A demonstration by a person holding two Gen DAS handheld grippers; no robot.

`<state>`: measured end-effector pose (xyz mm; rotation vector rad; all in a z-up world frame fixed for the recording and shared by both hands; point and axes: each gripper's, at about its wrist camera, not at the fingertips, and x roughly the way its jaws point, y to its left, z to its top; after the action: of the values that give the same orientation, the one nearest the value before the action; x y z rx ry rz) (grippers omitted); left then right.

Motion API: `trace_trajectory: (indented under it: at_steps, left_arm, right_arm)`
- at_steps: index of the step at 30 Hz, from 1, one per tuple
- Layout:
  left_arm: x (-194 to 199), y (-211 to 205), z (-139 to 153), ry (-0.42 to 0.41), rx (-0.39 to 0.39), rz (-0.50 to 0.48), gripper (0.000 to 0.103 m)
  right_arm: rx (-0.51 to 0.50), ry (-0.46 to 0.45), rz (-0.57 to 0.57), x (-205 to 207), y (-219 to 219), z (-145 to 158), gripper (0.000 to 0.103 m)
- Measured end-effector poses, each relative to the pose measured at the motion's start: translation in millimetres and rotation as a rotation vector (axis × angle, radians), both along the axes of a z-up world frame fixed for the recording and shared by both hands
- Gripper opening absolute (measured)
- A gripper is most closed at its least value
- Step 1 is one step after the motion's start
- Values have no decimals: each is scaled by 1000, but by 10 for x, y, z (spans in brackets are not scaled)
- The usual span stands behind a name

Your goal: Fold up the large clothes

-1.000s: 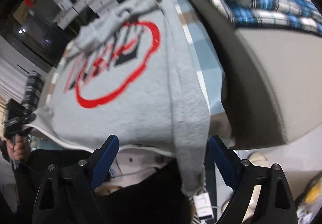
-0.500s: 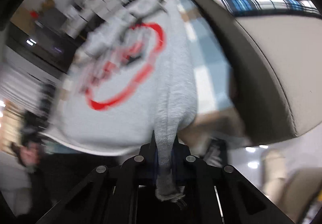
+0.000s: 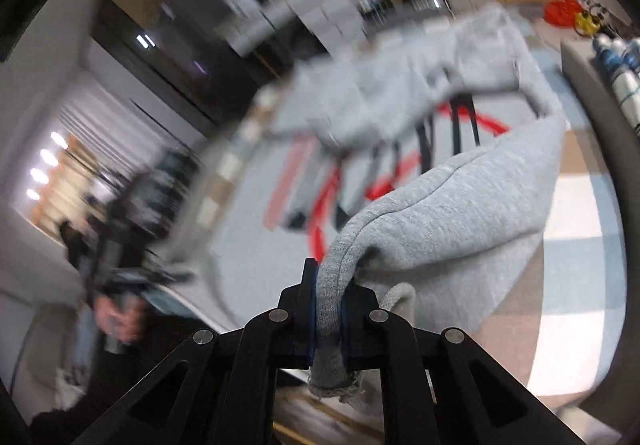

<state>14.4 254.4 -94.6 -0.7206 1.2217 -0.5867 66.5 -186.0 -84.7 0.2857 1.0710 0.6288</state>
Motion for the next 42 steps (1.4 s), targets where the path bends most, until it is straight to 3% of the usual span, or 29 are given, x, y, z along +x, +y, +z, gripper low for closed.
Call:
trace_trajectory:
  at_steps: [5,9,12,17,20,23,26,28,29,30,31,32,34,35,39,41,42]
  left_arm:
    - [3,-56,9,-8,11,-23,2]
    - [11,-64,0,-7,-18,-40,2]
    - [18,-90,-4,-6,-33,-56,2]
    - [6,-82,0,-10,-35,-67,2]
    - [-1,-63,-19,4,-32,-67,2]
    - [0,-74,-29,13,-11,-57,2]
    - [-10,-90,-29,16,11,-61,2]
    - [-12,-109,-56,35,41,-66,2]
    - [-9,-116,-67,45,46,-69,3]
    - [-9,-118,-85,58,55,-70,4]
    - [-17,-113,-93,63,61,-68,11]
    - [-22,-111,-96,63,64,-67,24]
    - [-30,-91,-90,59,56,-53,43]
    - [-33,-82,-82,54,55,-44,44]
    - [-50,-75,-56,34,61,-39,42]
    - [-64,-99,-50,29,57,-61,9]
    - [-67,-107,-56,36,59,-66,4]
  right_arm:
    - [-191,123,-86,59,-21,-348,15]
    - [-284,152,-121,49,-120,-369,50]
    - [-277,167,-145,76,-201,-351,61]
    - [-204,195,-144,184,-171,-410,61]
    - [-273,199,-130,236,21,-423,62]
    - [-397,235,-184,335,176,-511,63]
    - [-446,233,-199,392,278,-540,66]
    - [-404,251,-221,412,238,-527,62]
    - [-348,258,-238,408,183,-511,45]
    - [-286,272,-249,398,121,-505,21]
    - [-224,286,-258,374,50,-505,17]
    - [-174,281,-264,349,-4,-490,16]
    - [-104,231,-270,250,-112,-442,13]
    - [-67,207,-277,189,-178,-417,12]
    - [167,134,-313,-79,-521,-291,11]
    - [245,70,-332,-237,-707,-185,11]
    - [272,27,-356,-345,-836,-124,11]
